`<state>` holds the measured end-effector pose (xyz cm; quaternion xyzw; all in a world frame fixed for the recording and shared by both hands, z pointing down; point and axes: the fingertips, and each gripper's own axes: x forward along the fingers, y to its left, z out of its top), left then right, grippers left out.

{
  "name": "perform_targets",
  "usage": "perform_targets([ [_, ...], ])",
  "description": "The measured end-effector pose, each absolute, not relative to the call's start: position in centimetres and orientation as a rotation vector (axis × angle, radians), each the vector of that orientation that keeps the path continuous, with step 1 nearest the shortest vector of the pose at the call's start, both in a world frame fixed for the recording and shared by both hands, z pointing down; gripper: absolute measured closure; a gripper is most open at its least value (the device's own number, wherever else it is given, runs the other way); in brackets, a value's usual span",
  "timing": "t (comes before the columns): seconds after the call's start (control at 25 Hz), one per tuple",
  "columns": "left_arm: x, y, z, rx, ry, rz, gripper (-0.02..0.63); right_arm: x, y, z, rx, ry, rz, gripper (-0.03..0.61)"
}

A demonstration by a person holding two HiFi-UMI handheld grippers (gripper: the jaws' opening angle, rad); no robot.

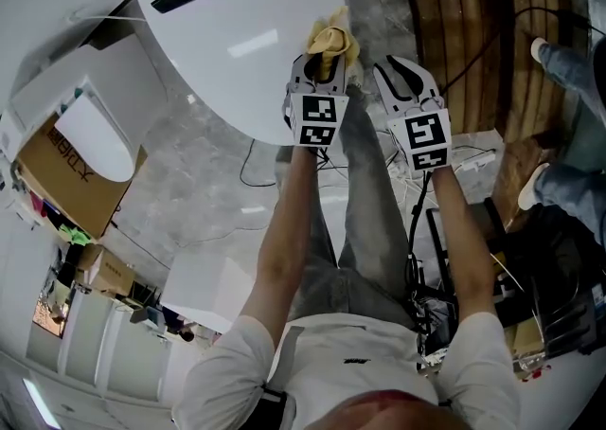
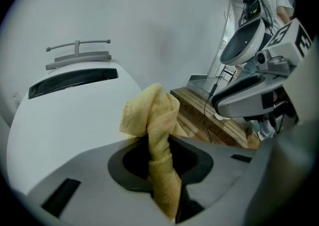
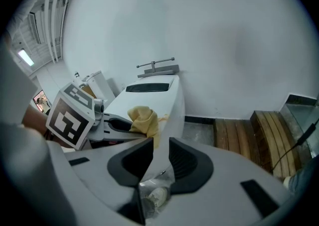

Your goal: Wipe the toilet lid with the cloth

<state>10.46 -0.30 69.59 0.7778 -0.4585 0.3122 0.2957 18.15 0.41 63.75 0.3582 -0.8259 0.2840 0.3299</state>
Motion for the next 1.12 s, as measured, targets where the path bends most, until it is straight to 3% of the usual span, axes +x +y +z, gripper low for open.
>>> perform_targets([
  [0.56, 13.4, 2.6, 70.2, 2.138, -1.072, 0.837, 0.509, 18.2, 2.6, 64.3, 0.949, -2.142, 0.756, 0.466],
  [1.12, 11.5, 6.8, 70.5, 2.132, -0.97, 0.843, 0.509, 14.3, 4.2, 64.5, 0.855, -2.15, 0.713, 0.466],
])
